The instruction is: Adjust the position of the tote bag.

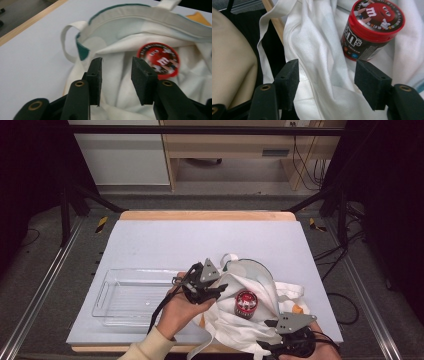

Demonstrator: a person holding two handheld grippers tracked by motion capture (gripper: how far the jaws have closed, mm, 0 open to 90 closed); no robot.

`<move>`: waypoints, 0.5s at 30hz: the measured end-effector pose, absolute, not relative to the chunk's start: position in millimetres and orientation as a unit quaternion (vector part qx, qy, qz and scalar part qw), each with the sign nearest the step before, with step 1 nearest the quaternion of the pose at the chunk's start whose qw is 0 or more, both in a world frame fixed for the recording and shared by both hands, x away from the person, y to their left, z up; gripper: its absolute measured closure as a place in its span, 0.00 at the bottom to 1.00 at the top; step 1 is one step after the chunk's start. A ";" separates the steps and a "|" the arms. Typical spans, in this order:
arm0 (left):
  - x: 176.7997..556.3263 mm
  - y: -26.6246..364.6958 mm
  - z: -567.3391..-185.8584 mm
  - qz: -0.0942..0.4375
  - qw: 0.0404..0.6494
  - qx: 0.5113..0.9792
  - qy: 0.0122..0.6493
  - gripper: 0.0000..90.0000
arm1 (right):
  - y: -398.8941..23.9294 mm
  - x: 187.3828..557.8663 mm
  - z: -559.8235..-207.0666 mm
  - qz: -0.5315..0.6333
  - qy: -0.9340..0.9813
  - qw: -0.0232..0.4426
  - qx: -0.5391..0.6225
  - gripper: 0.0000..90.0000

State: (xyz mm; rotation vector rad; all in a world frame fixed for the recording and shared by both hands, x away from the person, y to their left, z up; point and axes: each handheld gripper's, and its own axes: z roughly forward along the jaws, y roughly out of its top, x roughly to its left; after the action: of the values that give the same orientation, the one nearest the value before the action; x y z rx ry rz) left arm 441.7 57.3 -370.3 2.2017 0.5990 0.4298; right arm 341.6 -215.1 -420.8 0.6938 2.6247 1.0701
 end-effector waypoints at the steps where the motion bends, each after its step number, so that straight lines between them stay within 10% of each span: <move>1: 435.4 57.8 -370.7 0.168 0.403 0.870 0.230 0.67 | -215.4 342.1 -419.0 0.364 0.894 0.114 0.237 0.39; 15: 392.9 59.6 -403.1 0.126 0.424 0.877 0.190 0.49 | -230.3 383.8 -373.8 0.355 0.859 0.201 0.310 0.30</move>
State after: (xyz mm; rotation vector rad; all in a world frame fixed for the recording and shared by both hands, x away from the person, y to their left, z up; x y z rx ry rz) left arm 392.9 59.6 -403.1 2.1937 0.4746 0.3145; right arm 383.8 -230.3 -373.8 0.8665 2.3988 0.9908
